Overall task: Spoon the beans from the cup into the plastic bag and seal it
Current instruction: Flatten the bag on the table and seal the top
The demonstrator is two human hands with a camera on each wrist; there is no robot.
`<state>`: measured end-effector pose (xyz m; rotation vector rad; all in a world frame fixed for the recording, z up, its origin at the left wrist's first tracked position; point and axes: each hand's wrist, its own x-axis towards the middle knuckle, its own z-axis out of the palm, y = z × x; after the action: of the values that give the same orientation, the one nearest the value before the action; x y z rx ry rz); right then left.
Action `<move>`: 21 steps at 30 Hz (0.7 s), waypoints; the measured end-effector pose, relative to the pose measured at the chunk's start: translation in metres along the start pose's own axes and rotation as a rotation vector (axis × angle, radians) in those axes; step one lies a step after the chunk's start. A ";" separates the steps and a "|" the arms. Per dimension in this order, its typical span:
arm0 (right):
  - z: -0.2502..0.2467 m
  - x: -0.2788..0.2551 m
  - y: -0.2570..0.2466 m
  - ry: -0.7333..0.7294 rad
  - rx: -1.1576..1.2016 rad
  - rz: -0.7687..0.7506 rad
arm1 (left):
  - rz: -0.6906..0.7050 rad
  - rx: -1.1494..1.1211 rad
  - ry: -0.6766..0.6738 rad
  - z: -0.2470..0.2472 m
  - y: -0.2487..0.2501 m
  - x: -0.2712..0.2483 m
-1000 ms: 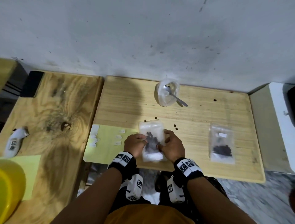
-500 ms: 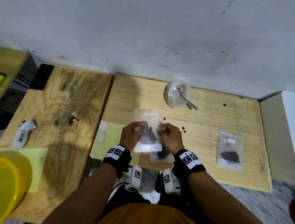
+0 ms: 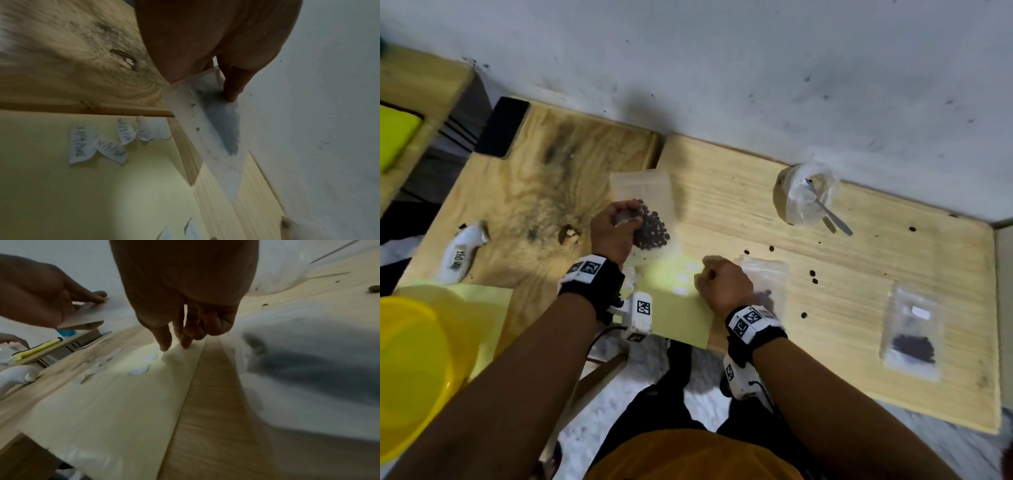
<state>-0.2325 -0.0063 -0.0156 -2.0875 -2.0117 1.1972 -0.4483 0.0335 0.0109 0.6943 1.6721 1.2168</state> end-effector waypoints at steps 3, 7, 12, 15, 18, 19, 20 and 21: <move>0.007 0.002 -0.006 0.056 -0.077 -0.033 | 0.002 -0.003 -0.011 -0.004 -0.003 0.008; 0.013 0.004 -0.012 0.113 -0.018 0.008 | 0.007 0.003 -0.019 -0.008 -0.009 0.013; 0.010 0.011 -0.021 0.126 0.257 0.161 | -0.003 0.012 -0.017 -0.009 -0.011 0.012; 0.003 0.016 -0.022 0.095 0.391 0.147 | -0.019 -0.006 -0.009 -0.005 -0.008 0.010; -0.013 0.018 -0.019 0.146 0.525 0.165 | -0.002 -0.013 -0.007 0.005 0.001 0.008; -0.022 0.018 -0.016 0.171 0.591 0.176 | 0.017 -0.004 -0.018 0.011 0.005 0.006; -0.031 0.017 -0.015 0.197 0.645 0.176 | 0.037 0.008 -0.037 0.018 0.010 0.004; -0.041 0.016 -0.013 0.231 0.692 0.166 | 0.056 0.015 -0.071 0.025 0.014 0.001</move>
<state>-0.2246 0.0298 0.0122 -1.9248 -1.1157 1.3410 -0.4276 0.0497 0.0211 0.7894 1.6141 1.2067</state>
